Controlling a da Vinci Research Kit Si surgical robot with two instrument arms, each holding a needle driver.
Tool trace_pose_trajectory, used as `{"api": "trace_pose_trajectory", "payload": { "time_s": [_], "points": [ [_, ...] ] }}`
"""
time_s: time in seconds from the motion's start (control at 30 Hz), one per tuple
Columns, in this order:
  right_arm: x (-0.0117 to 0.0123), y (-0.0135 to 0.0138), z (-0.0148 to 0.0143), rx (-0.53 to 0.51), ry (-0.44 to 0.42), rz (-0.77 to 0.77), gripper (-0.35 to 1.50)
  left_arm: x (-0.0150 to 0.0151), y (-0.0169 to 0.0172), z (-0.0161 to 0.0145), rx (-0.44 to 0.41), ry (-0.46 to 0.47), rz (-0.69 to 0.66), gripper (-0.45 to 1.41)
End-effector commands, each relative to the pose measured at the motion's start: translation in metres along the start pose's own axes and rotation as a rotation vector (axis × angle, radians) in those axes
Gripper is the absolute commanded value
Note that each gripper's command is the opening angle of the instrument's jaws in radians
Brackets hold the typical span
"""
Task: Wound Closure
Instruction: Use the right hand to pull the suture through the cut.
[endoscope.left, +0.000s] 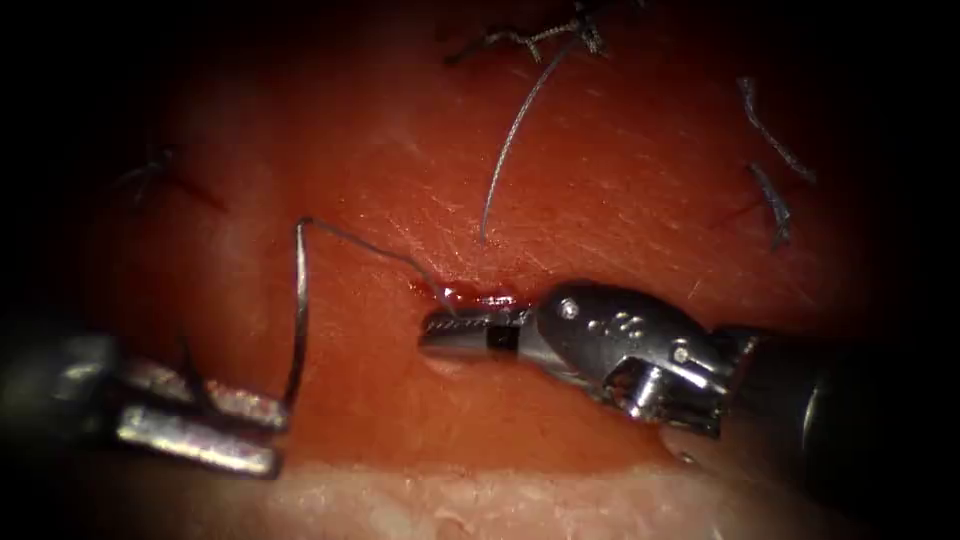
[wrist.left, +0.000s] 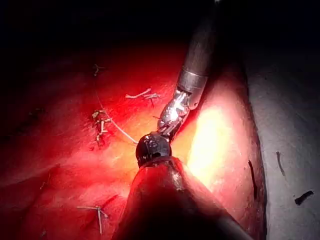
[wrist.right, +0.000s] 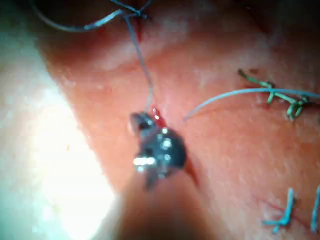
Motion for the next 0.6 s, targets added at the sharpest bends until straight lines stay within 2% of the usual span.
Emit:
{"api": "trace_pose_trajectory", "payload": {
  "time_s": [0.03, 0.6],
  "points": [
    [0.0001, -0.0001, 0.0008, 0.008, -0.007, -0.028, -0.35, -0.0001, -0.0005, 0.0006, -0.001, 0.001, 0.002, -0.45],
    [0.0009, 0.0003, 0.0003, 0.011, -0.025, -0.104, -0.35, -0.0002, -0.0004, 0.0006, -0.001, 0.001, 0.002, -0.45]
  ]
}}
